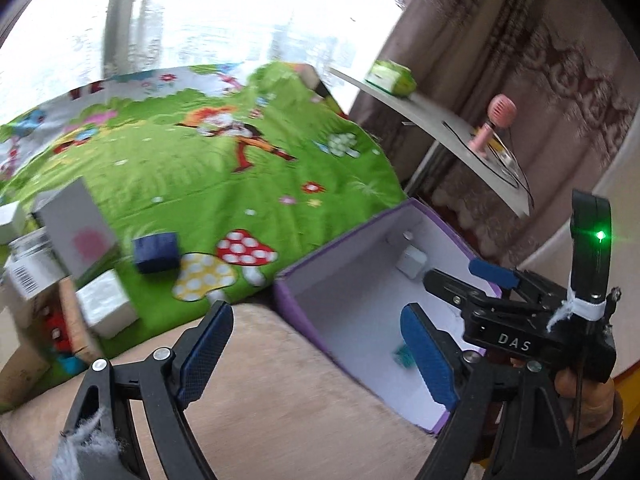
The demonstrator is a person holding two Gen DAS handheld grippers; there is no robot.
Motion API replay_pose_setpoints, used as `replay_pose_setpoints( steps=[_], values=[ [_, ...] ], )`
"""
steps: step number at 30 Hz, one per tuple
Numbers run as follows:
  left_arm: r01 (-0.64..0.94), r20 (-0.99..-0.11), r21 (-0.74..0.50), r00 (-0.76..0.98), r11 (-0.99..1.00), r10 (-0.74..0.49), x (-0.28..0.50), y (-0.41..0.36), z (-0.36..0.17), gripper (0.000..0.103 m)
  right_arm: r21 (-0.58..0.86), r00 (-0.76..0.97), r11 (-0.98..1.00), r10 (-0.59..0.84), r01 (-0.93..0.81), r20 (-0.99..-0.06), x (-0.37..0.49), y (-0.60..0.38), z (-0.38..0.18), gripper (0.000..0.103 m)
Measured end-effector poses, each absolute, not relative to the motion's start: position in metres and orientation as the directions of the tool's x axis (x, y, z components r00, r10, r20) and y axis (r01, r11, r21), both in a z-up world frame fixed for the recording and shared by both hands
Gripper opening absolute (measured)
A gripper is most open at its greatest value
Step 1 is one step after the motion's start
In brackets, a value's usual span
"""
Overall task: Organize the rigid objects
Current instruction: 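Carry both items to the purple box and open both tools to drop them, then return both tools to the pile and grasp a white printed box with the left tool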
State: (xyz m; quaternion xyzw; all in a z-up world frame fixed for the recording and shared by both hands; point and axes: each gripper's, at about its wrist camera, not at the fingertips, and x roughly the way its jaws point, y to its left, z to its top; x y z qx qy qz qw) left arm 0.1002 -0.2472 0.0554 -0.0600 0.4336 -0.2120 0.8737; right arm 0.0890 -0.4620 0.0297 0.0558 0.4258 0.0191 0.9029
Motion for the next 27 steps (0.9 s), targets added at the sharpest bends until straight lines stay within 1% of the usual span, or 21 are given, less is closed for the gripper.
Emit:
replay_pose_setpoints(
  steps=[7,10,15,19,23,27],
  values=[
    [0.195,-0.710,-0.345,0.586,0.918,-0.391,0.091,-0.184,0.058,0.087,0.131,0.622,0.991,0.129,-0.043,-0.772,0.090,-0.442,0.027,0.086],
    [0.118,-0.698,-0.359,0.625,0.926,-0.350,0.083,-0.151,0.058,0.087,0.131,0.617,0.988,0.150,-0.076,-0.772,0.089,-0.431,0.027,0.086],
    [0.010,-0.698,-0.343,0.666,0.939,-0.262,0.070,-0.106,0.056,0.087,0.151,0.614,0.979,0.203,-0.137,-0.763,0.089,-0.413,0.028,0.086],
    [-0.074,-0.693,-0.371,0.685,0.926,-0.223,0.059,-0.069,0.049,0.087,0.178,0.598,0.967,0.252,-0.182,-0.761,0.089,-0.399,0.027,0.086],
    [-0.124,-0.692,-0.387,0.695,0.914,-0.198,0.053,-0.045,0.045,0.087,0.173,0.584,0.963,0.265,-0.209,-0.768,0.091,-0.386,0.025,0.086],
    [-0.122,-0.698,-0.355,0.695,0.927,-0.175,0.054,-0.033,0.044,0.087,0.169,0.567,0.960,0.269,-0.223,-0.779,0.094,-0.375,0.022,0.086]
  ],
)
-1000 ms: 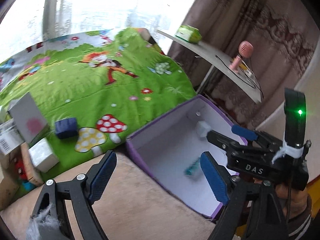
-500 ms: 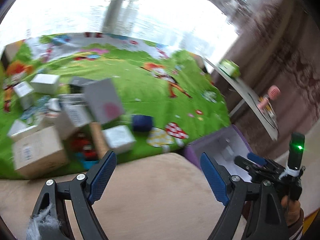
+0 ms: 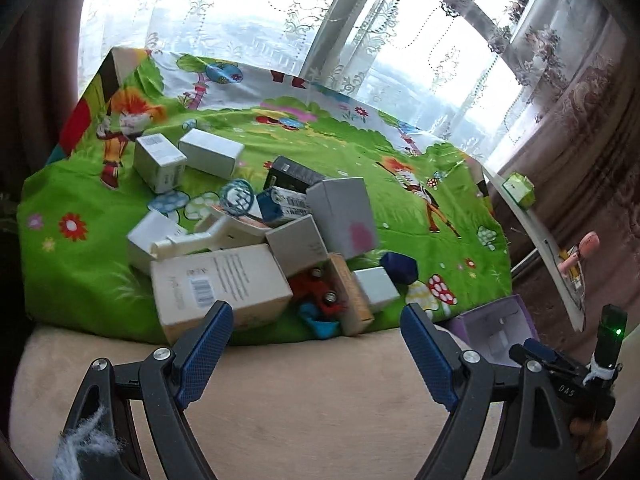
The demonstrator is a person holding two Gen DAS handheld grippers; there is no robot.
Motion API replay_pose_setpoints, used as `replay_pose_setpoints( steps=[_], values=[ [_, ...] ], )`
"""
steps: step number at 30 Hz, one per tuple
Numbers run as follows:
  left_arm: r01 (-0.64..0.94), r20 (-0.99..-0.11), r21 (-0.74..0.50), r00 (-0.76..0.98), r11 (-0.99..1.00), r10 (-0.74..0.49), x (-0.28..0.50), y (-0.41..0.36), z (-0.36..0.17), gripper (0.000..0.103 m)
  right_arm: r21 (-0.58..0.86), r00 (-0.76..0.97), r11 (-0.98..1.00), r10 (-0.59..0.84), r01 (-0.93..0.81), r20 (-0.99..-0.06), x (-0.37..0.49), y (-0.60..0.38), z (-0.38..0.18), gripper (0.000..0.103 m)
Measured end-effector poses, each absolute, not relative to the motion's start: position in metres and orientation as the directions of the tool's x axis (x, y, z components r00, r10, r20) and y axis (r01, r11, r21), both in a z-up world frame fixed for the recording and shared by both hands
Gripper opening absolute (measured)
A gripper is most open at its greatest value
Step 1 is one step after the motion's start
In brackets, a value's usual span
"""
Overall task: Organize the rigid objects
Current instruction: 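Return both tools to the pile and grasp a white printed box with the left tool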
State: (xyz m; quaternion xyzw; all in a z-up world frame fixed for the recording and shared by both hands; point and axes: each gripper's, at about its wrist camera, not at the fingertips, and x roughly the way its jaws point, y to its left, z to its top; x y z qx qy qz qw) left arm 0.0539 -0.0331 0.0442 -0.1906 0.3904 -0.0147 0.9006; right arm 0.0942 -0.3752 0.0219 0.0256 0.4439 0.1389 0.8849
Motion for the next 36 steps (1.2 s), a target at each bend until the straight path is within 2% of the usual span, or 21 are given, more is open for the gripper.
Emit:
replay_pose_setpoints(
  steps=[12,19,24,28,32,36],
  values=[
    [0.121,-0.752,0.021,0.655,0.992,-0.064,0.106,-0.055,0.044,0.083,0.127,0.551,0.938,0.294,-0.321,-0.781,0.115,-0.328,0.024,0.087],
    [0.220,-0.785,0.160,0.619,0.962,-0.011,0.134,-0.069,0.030,0.076,0.106,0.539,0.917,0.316,-0.385,-0.781,0.131,-0.303,0.025,0.090],
    [0.246,-0.808,0.197,0.589,0.949,0.015,0.149,-0.073,0.019,0.072,0.096,0.522,0.899,0.331,-0.427,-0.786,0.140,-0.288,0.022,0.090],
    [0.264,-0.827,0.213,0.562,0.941,0.030,0.159,-0.074,0.011,0.054,0.083,0.521,0.891,0.333,-0.446,-0.786,0.149,-0.277,0.022,0.091],
    [0.273,-0.829,0.219,0.558,0.937,0.031,0.160,-0.074,0.007,0.048,0.082,0.510,0.883,0.340,-0.463,-0.790,0.157,-0.266,0.020,0.091],
    [0.266,-0.822,0.179,0.570,0.947,-0.005,0.155,-0.070,0.013,0.046,0.076,0.508,0.873,0.349,-0.482,-0.788,0.163,-0.251,0.021,0.091]
  ],
)
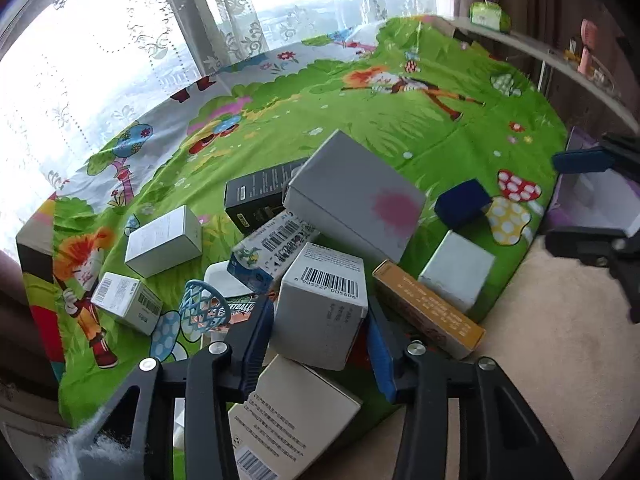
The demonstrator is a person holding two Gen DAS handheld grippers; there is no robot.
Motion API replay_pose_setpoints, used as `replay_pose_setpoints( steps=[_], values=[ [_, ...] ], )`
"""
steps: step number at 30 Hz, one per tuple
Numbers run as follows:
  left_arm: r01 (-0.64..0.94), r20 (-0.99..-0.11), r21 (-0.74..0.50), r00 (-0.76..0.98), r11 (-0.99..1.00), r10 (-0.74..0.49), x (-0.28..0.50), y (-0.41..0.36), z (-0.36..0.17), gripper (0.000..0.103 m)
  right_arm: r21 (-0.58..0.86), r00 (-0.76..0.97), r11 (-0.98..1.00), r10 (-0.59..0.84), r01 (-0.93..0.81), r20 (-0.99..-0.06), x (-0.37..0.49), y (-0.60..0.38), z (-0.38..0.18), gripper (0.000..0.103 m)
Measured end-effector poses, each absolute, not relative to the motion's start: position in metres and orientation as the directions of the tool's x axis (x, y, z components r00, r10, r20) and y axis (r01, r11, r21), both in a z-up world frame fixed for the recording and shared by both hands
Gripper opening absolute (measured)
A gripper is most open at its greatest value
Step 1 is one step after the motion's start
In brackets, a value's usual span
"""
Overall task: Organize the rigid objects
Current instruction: 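Return both tools to the pile and grasp a white printed box with the left tool, then grasp the pink-stained white box with the right tool while the left tool holds its box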
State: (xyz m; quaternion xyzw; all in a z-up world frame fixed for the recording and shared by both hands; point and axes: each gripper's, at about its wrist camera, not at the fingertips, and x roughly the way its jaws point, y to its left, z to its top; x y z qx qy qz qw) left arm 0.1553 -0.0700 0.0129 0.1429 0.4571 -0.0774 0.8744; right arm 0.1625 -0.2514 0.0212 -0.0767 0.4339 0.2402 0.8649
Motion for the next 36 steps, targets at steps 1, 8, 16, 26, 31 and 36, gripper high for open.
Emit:
replay_pose_setpoints(
  steps=[1,8,16,26,31,36],
  values=[
    [0.259,-0.818,0.164,0.575,0.952,-0.016,0.154,-0.068,0.015,0.046,0.074,0.511,0.871,0.352,-0.486,-0.784,0.164,-0.248,0.022,0.091],
    [0.192,-0.776,0.028,0.623,0.981,-0.099,0.138,-0.053,0.032,0.045,0.070,0.518,0.856,0.374,-0.513,-0.769,0.174,-0.224,0.023,0.091],
    [0.028,-0.691,-0.132,0.714,0.991,-0.112,0.112,-0.031,0.046,0.043,0.038,0.517,0.844,0.363,-0.536,-0.775,0.188,-0.193,0.019,0.091],
    [-0.051,-0.627,-0.221,0.772,0.974,-0.101,0.095,-0.018,0.053,0.042,-0.004,0.510,0.828,0.341,-0.560,-0.790,0.210,-0.156,0.008,0.091],
    [-0.043,-0.624,-0.234,0.772,0.971,-0.116,0.093,-0.020,0.050,0.042,-0.025,0.506,0.827,0.318,-0.561,-0.802,0.223,-0.143,0.001,0.091],
    [-0.051,-0.625,-0.238,0.773,0.970,-0.112,0.092,-0.020,0.049,0.041,-0.032,0.499,0.831,0.302,-0.555,-0.813,0.233,-0.138,-0.006,0.091]
  ],
)
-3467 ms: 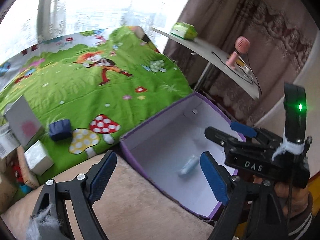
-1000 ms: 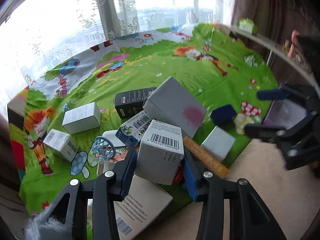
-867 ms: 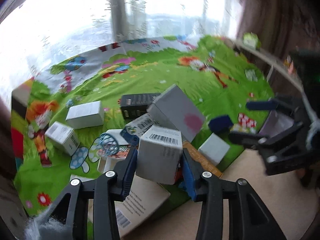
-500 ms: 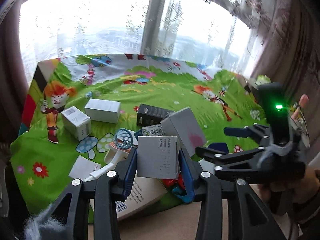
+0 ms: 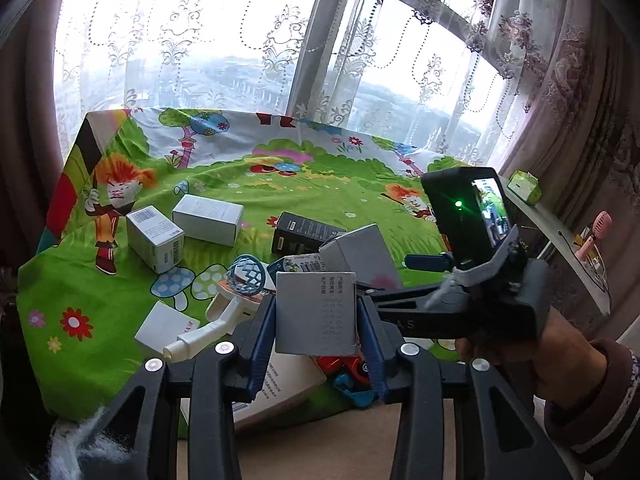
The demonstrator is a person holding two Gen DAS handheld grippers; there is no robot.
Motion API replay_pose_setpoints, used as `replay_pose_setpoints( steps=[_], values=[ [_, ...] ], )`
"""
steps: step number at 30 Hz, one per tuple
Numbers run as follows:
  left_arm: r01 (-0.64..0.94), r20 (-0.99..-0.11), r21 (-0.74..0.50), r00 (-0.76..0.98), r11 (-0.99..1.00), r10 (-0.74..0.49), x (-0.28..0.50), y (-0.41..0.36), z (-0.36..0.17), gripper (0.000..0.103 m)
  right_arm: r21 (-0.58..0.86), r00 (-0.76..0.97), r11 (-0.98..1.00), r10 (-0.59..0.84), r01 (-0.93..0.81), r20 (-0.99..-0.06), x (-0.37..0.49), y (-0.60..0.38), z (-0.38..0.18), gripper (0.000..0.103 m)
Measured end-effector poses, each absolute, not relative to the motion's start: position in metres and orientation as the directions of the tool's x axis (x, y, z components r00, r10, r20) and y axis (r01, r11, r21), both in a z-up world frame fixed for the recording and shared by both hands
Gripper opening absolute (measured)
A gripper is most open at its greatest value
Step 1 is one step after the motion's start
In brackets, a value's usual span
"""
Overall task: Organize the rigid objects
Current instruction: 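Grasp the pink-stained white box with the right tool while the left tool holds its box, then carry both boxes to the purple box and open both tools to drop them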
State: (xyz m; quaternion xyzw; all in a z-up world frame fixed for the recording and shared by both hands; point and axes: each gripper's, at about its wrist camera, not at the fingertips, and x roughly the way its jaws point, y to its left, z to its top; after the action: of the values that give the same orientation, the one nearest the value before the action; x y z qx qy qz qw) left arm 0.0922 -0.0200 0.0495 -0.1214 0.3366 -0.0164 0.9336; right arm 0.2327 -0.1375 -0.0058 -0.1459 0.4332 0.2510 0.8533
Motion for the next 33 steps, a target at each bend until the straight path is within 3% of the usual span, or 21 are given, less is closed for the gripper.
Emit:
replay_pose_setpoints(
  steps=[2,4,19,33],
  values=[
    [-0.054,-0.624,-0.245,0.773,0.968,-0.115,0.092,-0.019,0.049,0.041,-0.036,0.497,0.832,0.296,-0.554,-0.816,0.235,-0.136,-0.008,0.087],
    [-0.054,-0.623,-0.245,0.773,0.968,-0.114,0.092,-0.019,0.049,0.041,-0.029,0.482,0.825,0.301,-0.564,-0.823,0.236,-0.135,-0.010,0.070],
    [-0.022,-0.601,-0.269,0.785,0.963,-0.150,0.084,-0.038,0.061,0.041,0.008,0.609,0.876,0.341,-0.482,-0.716,0.191,-0.188,0.033,0.070],
    [0.178,-0.600,-0.331,0.719,0.927,-0.352,0.080,-0.126,0.070,0.041,0.069,0.642,0.958,0.240,-0.279,-0.728,0.128,-0.325,0.037,0.070]
  ],
)
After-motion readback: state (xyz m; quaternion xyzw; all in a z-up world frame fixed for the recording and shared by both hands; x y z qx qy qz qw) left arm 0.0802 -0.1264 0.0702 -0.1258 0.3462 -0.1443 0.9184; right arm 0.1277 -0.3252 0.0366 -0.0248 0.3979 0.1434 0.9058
